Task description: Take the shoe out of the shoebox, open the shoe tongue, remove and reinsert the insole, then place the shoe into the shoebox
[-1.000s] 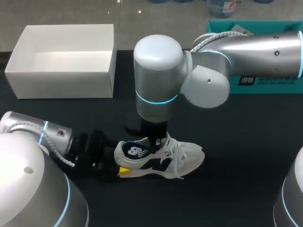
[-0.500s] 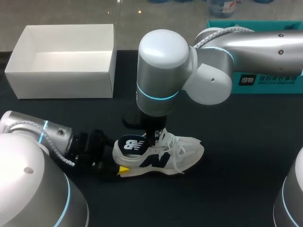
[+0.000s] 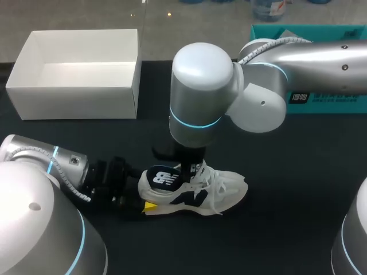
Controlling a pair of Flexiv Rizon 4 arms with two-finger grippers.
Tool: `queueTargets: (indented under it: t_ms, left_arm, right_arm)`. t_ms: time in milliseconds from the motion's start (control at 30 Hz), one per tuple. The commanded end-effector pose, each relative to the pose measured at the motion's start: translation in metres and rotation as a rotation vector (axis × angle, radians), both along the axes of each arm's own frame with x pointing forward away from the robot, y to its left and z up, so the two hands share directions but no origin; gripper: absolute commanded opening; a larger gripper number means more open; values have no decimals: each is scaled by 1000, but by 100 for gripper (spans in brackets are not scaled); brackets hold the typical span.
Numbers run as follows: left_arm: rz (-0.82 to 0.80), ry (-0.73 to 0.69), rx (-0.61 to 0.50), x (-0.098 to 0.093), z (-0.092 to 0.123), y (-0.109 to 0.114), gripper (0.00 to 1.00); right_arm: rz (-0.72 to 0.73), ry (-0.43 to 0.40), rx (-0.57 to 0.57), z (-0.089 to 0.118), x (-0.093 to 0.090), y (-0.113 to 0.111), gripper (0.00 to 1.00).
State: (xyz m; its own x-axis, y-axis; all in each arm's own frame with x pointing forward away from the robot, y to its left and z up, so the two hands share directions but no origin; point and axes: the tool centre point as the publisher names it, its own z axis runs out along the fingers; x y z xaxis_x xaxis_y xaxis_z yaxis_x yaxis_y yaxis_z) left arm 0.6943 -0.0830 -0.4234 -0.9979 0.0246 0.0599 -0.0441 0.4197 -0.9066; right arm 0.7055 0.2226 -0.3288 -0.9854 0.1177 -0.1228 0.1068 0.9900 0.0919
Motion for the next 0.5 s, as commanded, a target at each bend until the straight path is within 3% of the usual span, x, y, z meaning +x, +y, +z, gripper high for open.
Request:
queueTargets:
  t_ms: [33,233,500]
  left_arm:
    - [3,-1,1,0,-2,-1,0]
    - [3,-1,1,0,-2,-1,0]
    - [3,-1,1,0,-2,-1,0]
  right_arm:
    - [-13,-25,13,8,-7,-10,0]
    - [-29,-38,25,7,-6,-13,0]
    - [54,-52,39,10,14,8,0]
